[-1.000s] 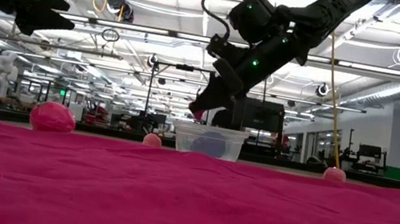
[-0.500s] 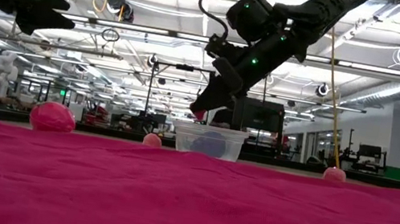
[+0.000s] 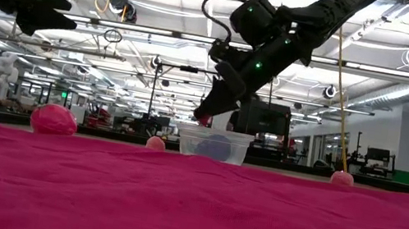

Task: Pick and placing Produce into tupperware
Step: Put the top right red strawberry into the transparent bin

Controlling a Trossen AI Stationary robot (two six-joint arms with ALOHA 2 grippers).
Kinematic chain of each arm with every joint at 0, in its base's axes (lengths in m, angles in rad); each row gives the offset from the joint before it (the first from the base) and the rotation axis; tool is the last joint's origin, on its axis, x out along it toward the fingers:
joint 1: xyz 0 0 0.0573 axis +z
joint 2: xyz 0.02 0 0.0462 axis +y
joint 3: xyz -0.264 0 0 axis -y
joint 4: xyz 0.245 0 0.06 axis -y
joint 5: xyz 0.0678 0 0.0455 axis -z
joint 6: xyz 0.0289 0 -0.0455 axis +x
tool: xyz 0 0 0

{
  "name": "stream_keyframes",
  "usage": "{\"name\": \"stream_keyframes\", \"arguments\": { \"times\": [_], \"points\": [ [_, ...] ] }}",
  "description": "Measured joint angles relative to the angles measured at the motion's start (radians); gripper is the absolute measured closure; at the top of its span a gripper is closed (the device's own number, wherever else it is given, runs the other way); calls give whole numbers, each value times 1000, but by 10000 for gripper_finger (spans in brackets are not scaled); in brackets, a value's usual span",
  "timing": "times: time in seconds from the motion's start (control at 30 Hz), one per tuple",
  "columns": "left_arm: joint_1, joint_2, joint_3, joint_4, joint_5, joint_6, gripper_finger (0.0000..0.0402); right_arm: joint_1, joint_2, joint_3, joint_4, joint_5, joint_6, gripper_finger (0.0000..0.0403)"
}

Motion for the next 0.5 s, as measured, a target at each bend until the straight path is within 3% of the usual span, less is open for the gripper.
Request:
{"name": "stream_keyframes", "arguments": {
  "times": [0.5],
  "points": [
    [0,0,0,0,0,-2,131,-21,1,0,-4,-3,-4,245]
  ]
}}
